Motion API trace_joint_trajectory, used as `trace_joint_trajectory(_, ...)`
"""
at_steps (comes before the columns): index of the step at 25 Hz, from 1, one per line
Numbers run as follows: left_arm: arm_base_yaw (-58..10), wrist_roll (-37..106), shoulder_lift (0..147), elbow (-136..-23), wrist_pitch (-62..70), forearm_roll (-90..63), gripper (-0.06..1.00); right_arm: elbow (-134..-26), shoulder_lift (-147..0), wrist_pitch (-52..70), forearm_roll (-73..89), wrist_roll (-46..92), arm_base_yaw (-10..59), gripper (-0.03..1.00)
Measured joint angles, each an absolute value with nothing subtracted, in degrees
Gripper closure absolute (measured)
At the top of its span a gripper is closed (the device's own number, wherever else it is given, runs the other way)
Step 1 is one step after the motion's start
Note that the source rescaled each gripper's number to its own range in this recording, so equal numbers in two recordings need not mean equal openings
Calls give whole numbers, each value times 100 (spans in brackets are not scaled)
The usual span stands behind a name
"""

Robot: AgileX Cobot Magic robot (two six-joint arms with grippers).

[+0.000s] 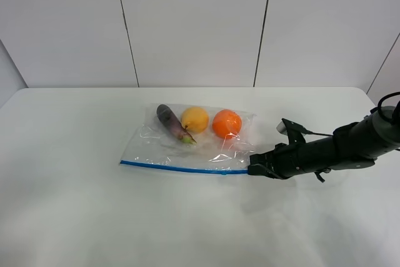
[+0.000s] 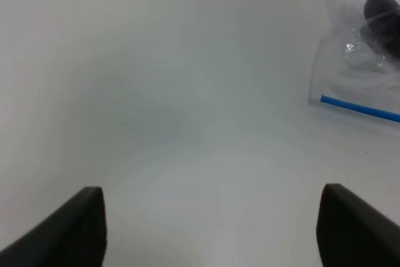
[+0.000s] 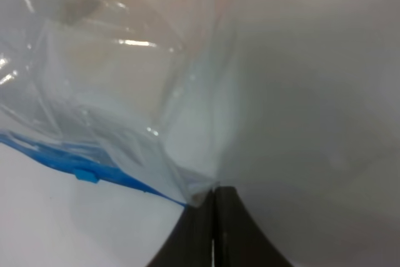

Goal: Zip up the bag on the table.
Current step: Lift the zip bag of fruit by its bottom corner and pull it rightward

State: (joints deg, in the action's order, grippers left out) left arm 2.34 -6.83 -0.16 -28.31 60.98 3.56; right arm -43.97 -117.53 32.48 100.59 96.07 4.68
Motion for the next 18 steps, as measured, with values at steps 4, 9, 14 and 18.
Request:
trace_joint_trajectory(4, 234, -683, -16, -2831, 6098, 356, -6, -4397, -11747, 3303, 10063, 9607, 468, 97)
trace_joint_trajectory(9, 234, -683, -16, -2831, 6098, 356, -6, -4392, -11596, 3187, 9924, 9576, 468, 97)
trace_joint_trajectory(14, 234, -683, -16, -2831, 6098, 356, -6, -4392, -11417, 3214, 9839, 9432, 468, 97)
trace_joint_trajectory(18, 234, -683, -16, -2831, 6098, 356, -6, -4387, -11386, 3311, 9781, 9413, 468, 97)
